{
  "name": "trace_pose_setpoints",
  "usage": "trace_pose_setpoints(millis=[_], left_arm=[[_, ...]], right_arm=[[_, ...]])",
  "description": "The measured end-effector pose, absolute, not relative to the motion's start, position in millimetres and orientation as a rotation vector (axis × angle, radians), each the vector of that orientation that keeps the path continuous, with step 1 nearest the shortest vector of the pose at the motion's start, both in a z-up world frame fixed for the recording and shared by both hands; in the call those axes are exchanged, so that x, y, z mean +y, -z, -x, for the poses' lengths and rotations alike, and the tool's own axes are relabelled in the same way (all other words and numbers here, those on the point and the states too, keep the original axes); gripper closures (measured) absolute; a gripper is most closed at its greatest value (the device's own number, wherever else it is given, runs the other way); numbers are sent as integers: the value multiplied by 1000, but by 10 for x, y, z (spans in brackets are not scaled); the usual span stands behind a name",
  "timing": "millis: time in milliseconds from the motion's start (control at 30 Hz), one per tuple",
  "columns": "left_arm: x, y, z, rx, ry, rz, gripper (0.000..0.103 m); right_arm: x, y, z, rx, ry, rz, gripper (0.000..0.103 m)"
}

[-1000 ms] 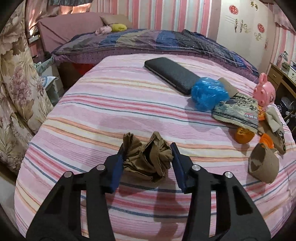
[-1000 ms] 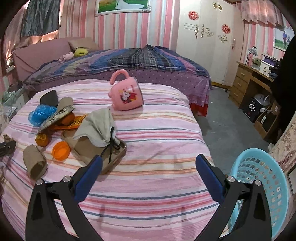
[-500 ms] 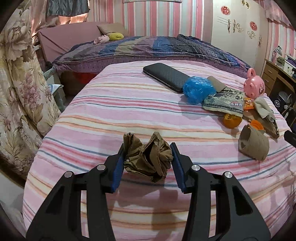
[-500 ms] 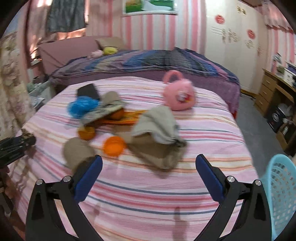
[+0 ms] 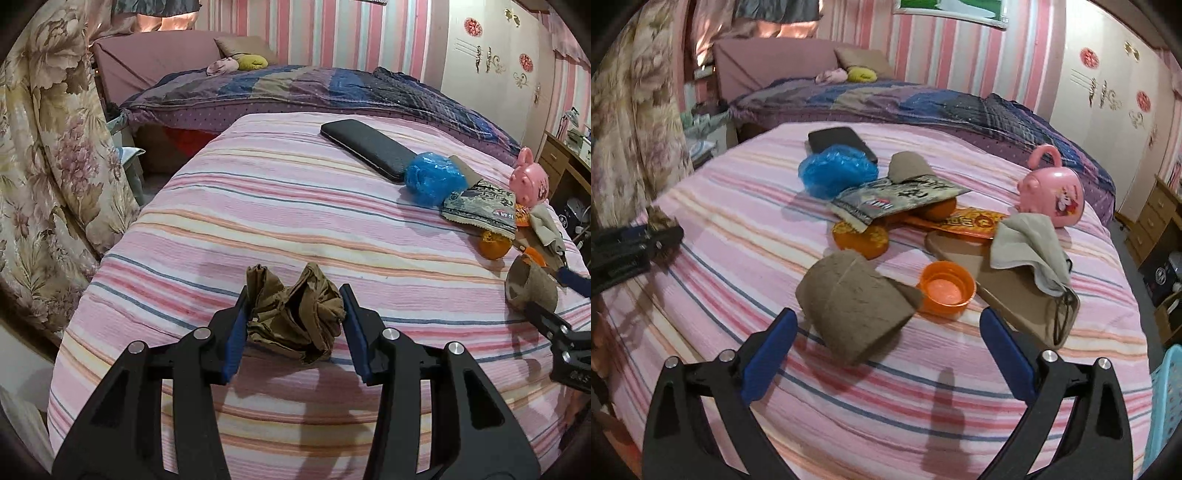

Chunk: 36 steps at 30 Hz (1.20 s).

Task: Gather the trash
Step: 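Grasp the cardboard tube with the right gripper while the left holds the paper, then carry the brown paper and cardboard tube over the blue basket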

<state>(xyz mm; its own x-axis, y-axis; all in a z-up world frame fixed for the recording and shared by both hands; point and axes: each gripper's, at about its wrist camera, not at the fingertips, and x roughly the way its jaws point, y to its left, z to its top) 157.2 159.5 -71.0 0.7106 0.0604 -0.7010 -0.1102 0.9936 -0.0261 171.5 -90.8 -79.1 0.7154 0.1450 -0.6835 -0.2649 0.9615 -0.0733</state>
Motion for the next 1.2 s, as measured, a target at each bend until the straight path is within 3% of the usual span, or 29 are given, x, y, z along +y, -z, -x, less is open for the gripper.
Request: trace_pose_setpoints(millis=[33, 233, 667, 1200], left_arm=[[1598, 709, -1569, 775, -94, 69, 57], [1519, 712, -1582, 773, -84, 50, 57], [1109, 580, -1555, 725, -32, 24, 57], [-6, 142, -1268, 591, 56, -65, 57]], right_arm=[[-914, 795, -1732, 749, -249, 164, 31], [-945, 744, -1684, 704, -303, 150, 49], [-1344, 591, -1544, 645, -239, 153, 50], [-2475, 302, -1378, 584, -105, 46, 50]])
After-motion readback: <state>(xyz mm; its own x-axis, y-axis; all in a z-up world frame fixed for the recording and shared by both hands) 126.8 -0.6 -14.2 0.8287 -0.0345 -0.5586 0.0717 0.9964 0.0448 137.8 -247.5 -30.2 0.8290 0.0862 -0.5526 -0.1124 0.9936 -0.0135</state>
